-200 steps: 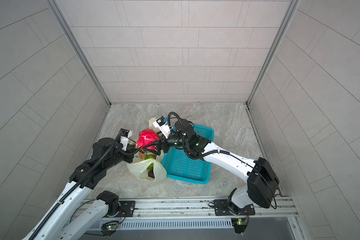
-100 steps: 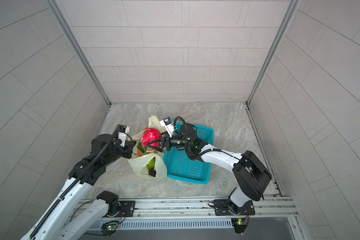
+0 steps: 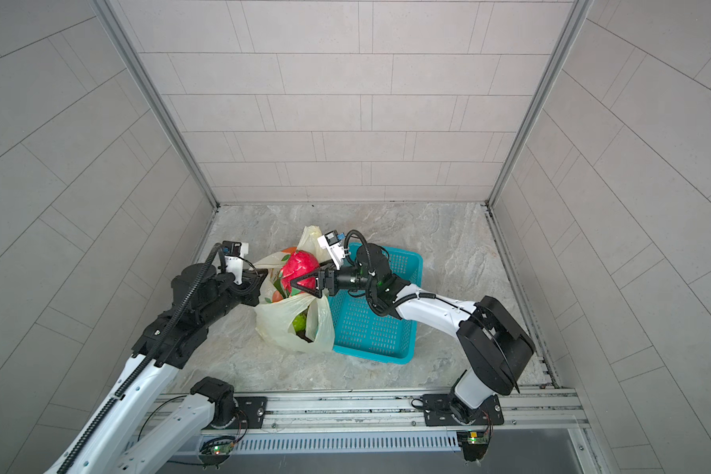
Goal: Place the fruits into the plastic bag
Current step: Place the fruit in the plastic bag.
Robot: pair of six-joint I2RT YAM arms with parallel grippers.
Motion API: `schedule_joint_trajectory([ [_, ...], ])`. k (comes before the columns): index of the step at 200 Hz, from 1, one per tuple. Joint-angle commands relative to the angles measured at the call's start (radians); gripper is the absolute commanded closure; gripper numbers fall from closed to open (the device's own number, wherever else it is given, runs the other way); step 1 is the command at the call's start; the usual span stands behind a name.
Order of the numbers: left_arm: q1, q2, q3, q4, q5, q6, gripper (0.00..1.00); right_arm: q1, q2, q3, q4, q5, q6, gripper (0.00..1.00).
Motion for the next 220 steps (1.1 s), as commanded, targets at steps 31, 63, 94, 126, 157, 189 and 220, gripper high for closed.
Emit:
schedule_joint_trajectory([
  [31,0.004,0.017,0.039,0.025,0.006,-0.028,1.00,0.073,-0.002,0.060,-0.309,0.088,-0.302,1.00],
  [63,0.004,0.017,0.039,0.007,0.032,0.011,1.00,0.100,0.032,0.127,-0.460,0.235,-0.377,1.00],
  [94,0.003,0.008,0.032,0.005,0.046,0.024,1.00,0.111,0.103,0.261,-0.576,0.322,-0.383,1.00],
  [126,0.003,-0.002,0.023,0.002,0.064,0.026,1.00,0.110,0.146,0.358,-0.618,0.422,-0.303,1.00],
  [157,0.003,-0.010,0.013,-0.012,0.055,0.043,1.00,0.109,0.171,0.488,-0.737,0.421,-0.245,1.00],
  [189,0.003,-0.021,0.001,-0.015,0.049,0.056,1.00,0.094,0.150,0.543,-0.812,0.430,-0.192,1.00],
  [220,0.003,-0.030,-0.004,-0.024,0.040,0.069,1.00,0.065,0.121,0.541,-0.802,0.428,-0.130,1.00],
])
